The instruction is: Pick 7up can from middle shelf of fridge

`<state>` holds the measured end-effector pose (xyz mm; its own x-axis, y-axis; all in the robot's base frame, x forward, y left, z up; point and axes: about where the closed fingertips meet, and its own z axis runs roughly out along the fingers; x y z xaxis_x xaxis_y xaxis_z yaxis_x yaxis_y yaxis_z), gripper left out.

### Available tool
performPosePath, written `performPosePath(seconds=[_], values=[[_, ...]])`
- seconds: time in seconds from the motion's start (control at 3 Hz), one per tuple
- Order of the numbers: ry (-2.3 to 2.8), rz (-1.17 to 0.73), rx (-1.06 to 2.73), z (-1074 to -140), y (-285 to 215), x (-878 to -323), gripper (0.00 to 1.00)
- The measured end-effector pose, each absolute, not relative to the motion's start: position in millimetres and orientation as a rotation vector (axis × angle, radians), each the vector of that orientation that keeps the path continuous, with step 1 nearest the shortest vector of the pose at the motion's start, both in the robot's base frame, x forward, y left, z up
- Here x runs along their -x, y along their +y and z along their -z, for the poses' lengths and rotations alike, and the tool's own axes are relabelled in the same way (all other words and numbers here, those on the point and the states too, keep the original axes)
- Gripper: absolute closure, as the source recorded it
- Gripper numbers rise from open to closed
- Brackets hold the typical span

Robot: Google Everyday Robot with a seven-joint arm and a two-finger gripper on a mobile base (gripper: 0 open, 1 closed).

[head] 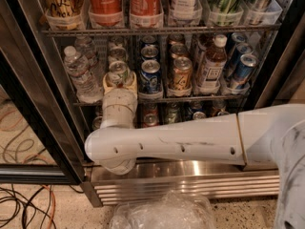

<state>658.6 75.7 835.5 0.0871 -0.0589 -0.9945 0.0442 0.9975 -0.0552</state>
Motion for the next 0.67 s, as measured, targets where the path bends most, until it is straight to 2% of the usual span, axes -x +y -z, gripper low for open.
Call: performPosePath(seconds=[0.67], values=[[1.423,0.018,0.078,-889,82,-635,1.0]])
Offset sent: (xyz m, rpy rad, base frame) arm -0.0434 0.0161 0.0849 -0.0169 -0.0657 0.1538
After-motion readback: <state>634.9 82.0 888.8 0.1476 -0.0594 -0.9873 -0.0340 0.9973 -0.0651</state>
